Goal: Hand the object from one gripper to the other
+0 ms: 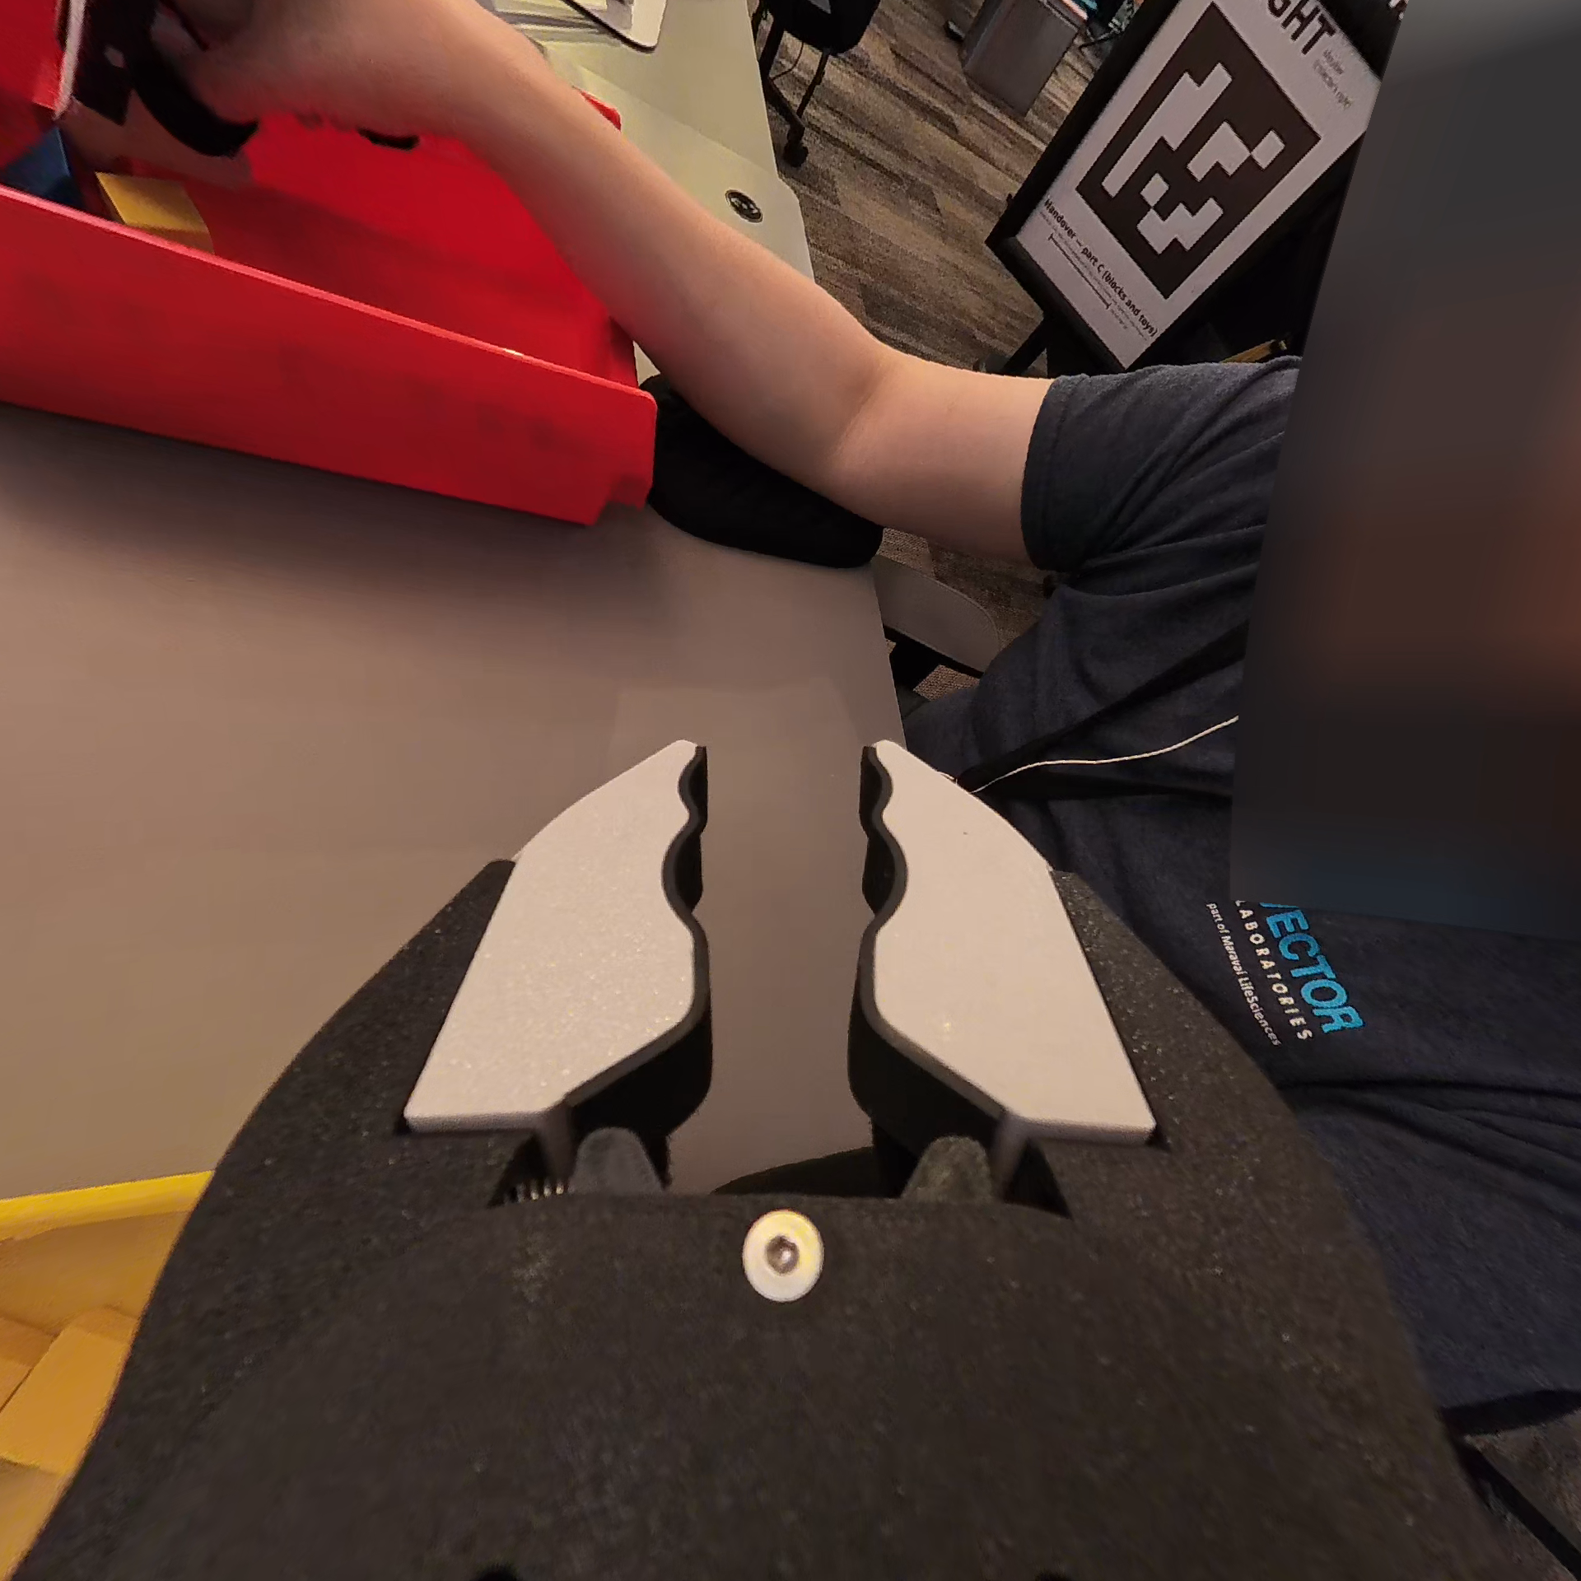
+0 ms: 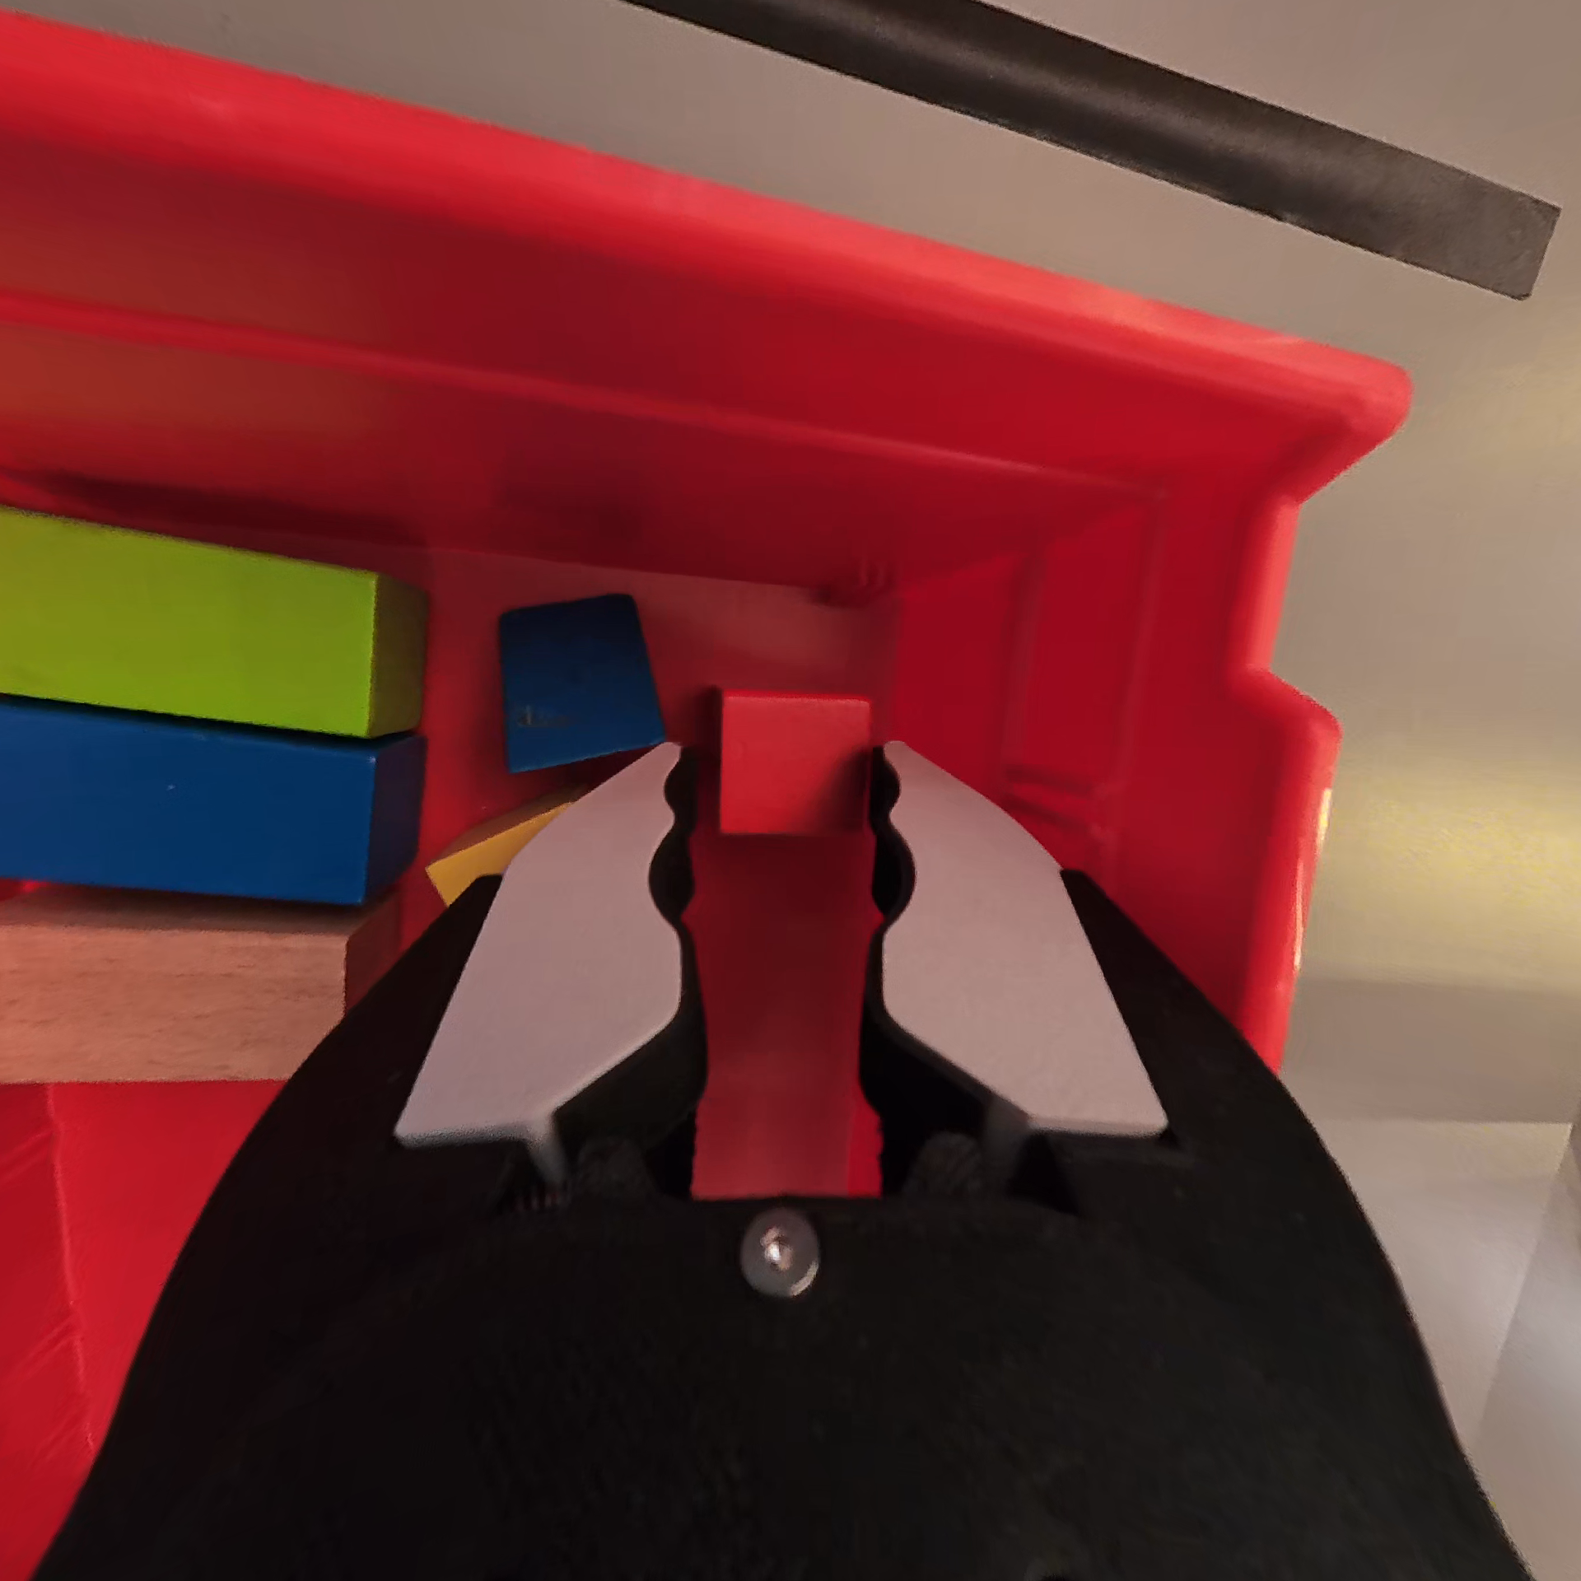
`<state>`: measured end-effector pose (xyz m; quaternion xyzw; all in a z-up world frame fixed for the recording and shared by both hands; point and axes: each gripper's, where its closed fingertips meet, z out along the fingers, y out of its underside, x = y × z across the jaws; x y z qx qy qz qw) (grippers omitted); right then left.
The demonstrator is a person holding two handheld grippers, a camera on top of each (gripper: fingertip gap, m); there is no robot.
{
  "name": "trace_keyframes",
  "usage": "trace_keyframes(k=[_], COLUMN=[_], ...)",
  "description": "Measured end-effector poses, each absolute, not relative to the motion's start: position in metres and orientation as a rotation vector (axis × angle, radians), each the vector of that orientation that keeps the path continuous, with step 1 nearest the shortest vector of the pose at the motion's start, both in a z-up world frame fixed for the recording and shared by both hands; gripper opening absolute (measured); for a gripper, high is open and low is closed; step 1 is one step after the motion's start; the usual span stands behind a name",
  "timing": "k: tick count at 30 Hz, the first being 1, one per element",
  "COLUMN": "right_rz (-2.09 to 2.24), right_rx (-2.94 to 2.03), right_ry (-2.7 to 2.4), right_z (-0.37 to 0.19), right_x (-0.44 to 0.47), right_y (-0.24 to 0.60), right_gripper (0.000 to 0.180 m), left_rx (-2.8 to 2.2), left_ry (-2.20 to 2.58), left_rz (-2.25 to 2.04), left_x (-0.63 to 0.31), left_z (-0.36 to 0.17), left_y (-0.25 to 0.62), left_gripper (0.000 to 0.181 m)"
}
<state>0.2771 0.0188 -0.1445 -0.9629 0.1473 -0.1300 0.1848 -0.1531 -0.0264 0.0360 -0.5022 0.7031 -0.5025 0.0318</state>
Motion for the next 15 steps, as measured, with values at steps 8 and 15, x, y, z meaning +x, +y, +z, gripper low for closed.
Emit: trace_keyframes(k=[8, 15], right_rz=[-0.372, -0.347], right_rx=[-2.667, -2.535], right_ry=[0.376, 0.225], right_z=[-0.113, -0.048], right_x=[0.265, 0.226], right_y=[0.014, 0.013], right_gripper=[0.043, 0.043], left_rx=[-1.565, -2.1], left_ry=[2.01, 1.663], left_rz=[-1.462, -0.62], left_x=[-0.17, -0.215], left_z=[0.05, -0.015], left_y=[0.003, 0.123], left_gripper=[0.033, 0.03])
